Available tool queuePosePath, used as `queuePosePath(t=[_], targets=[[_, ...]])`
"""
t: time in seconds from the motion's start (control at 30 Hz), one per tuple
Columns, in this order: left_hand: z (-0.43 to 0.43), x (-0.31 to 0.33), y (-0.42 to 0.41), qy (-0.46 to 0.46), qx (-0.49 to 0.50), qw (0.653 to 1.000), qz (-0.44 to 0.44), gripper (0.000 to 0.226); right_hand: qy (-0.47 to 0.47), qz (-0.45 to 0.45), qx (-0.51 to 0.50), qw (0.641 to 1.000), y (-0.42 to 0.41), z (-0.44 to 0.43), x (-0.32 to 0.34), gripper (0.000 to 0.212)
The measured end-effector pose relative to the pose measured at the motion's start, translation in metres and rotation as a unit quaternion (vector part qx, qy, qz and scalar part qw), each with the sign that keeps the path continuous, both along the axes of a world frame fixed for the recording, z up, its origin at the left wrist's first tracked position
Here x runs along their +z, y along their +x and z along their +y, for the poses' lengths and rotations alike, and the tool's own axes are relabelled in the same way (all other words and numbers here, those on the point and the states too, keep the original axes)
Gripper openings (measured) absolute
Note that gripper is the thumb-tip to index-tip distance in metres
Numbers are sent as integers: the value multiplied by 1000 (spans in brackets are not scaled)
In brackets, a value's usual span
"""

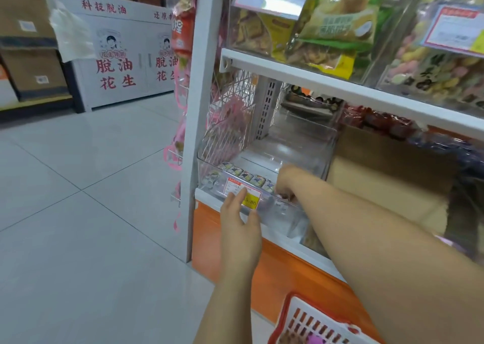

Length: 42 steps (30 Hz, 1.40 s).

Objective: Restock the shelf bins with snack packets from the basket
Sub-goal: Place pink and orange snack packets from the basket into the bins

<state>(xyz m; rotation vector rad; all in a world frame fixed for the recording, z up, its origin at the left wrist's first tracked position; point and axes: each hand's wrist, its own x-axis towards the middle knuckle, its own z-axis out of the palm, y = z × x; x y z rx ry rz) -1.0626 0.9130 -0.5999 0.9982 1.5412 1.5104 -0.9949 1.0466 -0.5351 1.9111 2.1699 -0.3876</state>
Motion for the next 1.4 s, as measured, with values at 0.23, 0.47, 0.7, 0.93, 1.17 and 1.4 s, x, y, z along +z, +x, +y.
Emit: queuePosePath(t=[0.23, 0.47, 0.7, 0.93, 1.17, 1.4], targets=[[3, -2, -1, -6, 6, 1000, 24, 47, -16, -114, 88, 989, -4, -9, 5, 30], [-9, -4, 7, 2, 7, 1000, 30, 44, 134, 198, 120, 964, 28, -48, 40, 40], [-34, -29, 28, -26, -36, 983, 180, 36, 146, 435, 144, 877, 105, -144, 11, 30], [-59, -88, 50, -212, -288, 856, 373, 38, 14, 350, 38, 936, 186, -176, -113, 17], [-69, -102, 59, -303, -411, 724, 463, 43, -137, 142, -16, 980, 245, -188, -222, 40], [-67, -113, 58, -302, -416, 705, 488, 46, -125, 80, 2, 989, 249, -189, -265, 54]])
